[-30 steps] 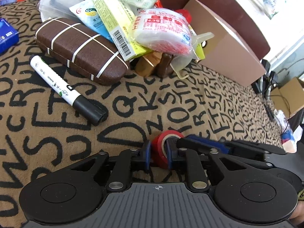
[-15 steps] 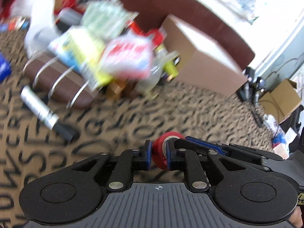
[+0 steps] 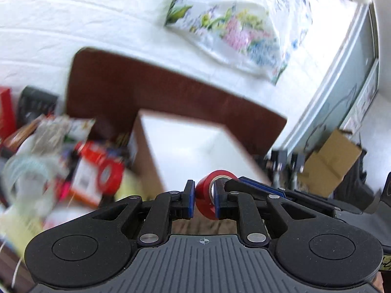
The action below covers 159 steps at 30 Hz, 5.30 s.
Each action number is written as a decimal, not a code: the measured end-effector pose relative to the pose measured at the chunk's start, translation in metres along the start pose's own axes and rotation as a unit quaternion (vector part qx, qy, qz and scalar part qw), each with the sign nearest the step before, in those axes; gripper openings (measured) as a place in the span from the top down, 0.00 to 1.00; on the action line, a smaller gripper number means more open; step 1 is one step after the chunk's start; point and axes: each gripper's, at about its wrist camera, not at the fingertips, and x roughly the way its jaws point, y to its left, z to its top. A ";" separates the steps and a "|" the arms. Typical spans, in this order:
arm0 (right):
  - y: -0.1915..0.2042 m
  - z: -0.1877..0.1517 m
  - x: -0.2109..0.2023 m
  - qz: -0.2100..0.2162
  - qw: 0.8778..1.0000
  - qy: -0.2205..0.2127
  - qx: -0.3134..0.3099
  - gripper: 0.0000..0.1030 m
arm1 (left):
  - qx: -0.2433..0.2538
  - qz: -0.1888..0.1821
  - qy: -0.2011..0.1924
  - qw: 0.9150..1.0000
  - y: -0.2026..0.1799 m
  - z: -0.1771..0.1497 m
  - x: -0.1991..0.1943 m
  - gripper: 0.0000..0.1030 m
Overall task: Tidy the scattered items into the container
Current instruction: 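Carry the red tape roll with the left gripper over the cardboard box, then open the left gripper to drop the tape into the box, then move the left tool back toward the white marker on the table, then close the left gripper on the white marker and lift it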
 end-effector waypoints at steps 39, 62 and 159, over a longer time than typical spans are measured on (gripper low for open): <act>-0.241 0.041 0.282 0.003 0.964 0.177 0.198 0.85 | -0.100 0.073 0.126 0.984 0.071 0.075 0.322 0.89; -0.250 0.038 0.230 -0.045 0.956 0.125 0.262 0.15 | -0.155 0.016 0.113 0.981 0.055 0.087 0.281 0.10; 0.190 -0.209 0.055 0.198 0.952 0.196 -0.128 0.76 | -0.176 0.215 0.051 0.959 0.215 -0.194 -0.117 0.73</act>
